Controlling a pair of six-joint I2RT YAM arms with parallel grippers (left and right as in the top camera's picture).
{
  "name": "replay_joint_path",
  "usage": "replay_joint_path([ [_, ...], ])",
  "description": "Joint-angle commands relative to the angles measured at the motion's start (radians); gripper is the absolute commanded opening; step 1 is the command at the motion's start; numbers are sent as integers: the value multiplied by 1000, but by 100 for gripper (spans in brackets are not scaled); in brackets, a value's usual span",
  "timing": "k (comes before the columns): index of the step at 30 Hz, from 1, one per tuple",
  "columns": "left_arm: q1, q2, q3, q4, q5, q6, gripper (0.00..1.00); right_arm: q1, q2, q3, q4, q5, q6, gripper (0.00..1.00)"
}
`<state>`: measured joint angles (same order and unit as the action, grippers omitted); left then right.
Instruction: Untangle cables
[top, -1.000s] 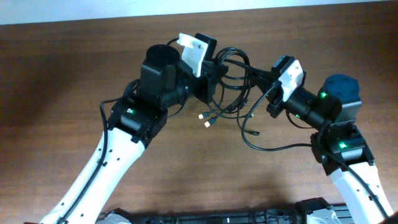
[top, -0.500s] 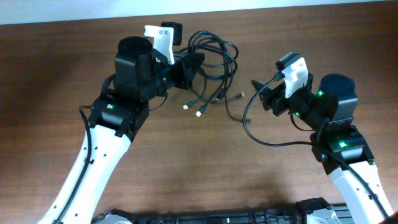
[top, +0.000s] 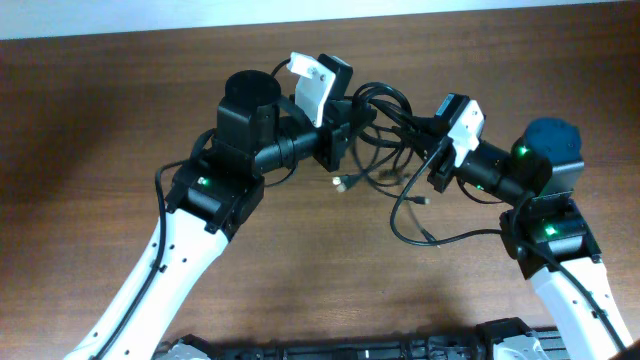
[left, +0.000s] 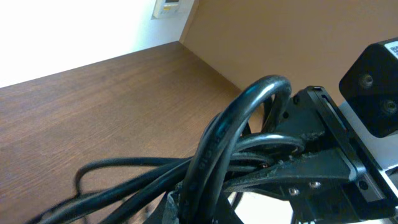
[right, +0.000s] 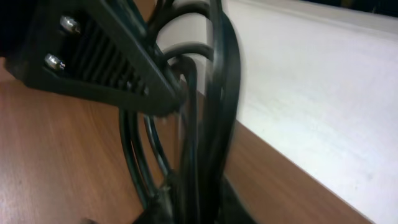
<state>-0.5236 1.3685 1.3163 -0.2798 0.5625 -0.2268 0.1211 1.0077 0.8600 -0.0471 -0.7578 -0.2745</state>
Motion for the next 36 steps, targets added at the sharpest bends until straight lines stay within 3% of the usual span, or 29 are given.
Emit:
replay_joint_path([
  [1, -4, -28, 11, -5, -101, -46, 0, 3, 6, 4, -4, -17, -32, 4],
  [4, -4, -28, 11, -23, -168, -74, 0, 3, 6, 4, 0, -16, -32, 4],
  [5, -4, -28, 11, -31, -192, -76, 0, 3, 6, 4, 0, -16, -32, 8],
  [7, -4, -28, 11, -31, -193, -76, 0, 3, 6, 4, 3, -16, -32, 63],
  [8, -4, -28, 11, -32, -193, -76, 0, 3, 6, 4, 7, -16, -32, 72],
  [10, -4, -28, 11, -32, -184, -76, 0, 3, 6, 4, 18, -15, -33, 76],
  [11, -4, -28, 10, -32, -182, -76, 0, 3, 6, 4, 20, -1, -34, 69],
  [12, -4, -28, 11, -32, -182, -76, 0, 3, 6, 4, 20, 14, -36, 48],
  [13, -4, -28, 11, -32, -182, -78, 0, 3, 6, 4, 21, 14, -36, 33],
  [15, -4, -28, 11, -32, -182, -121, 0, 3, 6, 4, 21, 14, -36, 12],
  [16, -4, -28, 11, -31, -175, -132, 0, 3, 6, 4, 21, 14, -36, 6],
  [22, -4, -28, 11, -16, -114, -148, 0, 3, 7, 4, 8, 5, -35, 4],
  [24, -4, -28, 11, -8, -114, -167, 0, 3, 7, 4, -13, 5, -35, 17],
  [27, -4, -28, 11, 7, -115, -174, 0, 3, 7, 4, -48, 5, -35, 23],
  [28, -4, -28, 11, 10, -115, -174, 0, 3, 7, 4, -50, 5, -35, 22],
  [29, -4, -28, 11, 11, -115, -174, 0, 3, 7, 4, -50, 5, -35, 7],
  [30, -4, -28, 11, 11, -115, -174, 0, 3, 7, 4, -50, 5, -35, 4],
  [36, -4, -28, 10, -11, -172, -177, 0, 2, 7, 4, -30, 24, -31, 4],
])
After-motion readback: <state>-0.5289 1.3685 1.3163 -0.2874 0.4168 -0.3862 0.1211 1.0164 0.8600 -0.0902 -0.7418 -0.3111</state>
